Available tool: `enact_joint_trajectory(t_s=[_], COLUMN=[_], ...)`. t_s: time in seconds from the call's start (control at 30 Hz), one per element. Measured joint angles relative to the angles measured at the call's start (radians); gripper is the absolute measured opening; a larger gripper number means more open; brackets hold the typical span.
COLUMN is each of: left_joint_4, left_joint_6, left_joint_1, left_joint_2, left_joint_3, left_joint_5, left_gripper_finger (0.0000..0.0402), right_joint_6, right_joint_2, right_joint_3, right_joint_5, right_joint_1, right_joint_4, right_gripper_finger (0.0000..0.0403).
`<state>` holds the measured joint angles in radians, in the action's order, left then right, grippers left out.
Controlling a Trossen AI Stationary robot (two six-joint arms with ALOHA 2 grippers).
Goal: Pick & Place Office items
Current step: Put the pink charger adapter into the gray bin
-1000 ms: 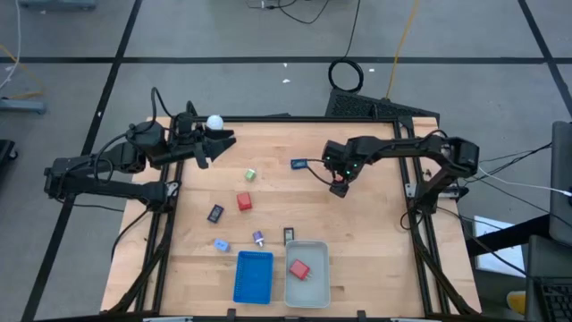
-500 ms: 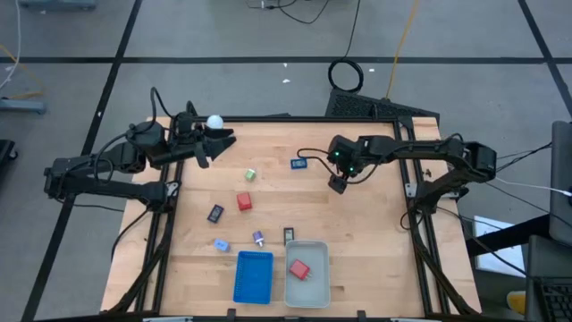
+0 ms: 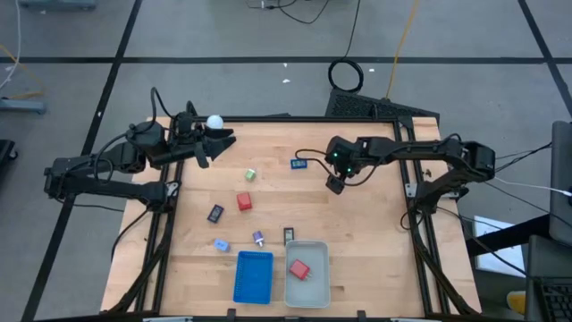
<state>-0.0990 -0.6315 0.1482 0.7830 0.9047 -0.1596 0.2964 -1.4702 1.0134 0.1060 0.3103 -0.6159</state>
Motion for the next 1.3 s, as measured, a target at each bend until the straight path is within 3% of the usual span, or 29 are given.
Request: enact_joint_trajectory(t_s=[0.93, 1.3], left_joint_4=[0.05, 0.049], left_joint_6=[0.026, 0.028], left_joint_1=[0.0, 0.0], left_joint_2=[0.0, 0.0], left_joint_3=[0.0, 0.0], left_joint_5=[0.005, 0.011], left_gripper_finger=[0.0271, 0.0271], right_joint_6=[-0.02, -0.042], right_joint_2=[-0.036, -0.113], right_joint_3=[0.0, 0.0], right_joint_5=[0.026, 0.013], right_joint_1=[-0.001, -0.001], right_joint_4=[-0.072, -0.042], right_gripper_finger=[0.0297, 0.0297])
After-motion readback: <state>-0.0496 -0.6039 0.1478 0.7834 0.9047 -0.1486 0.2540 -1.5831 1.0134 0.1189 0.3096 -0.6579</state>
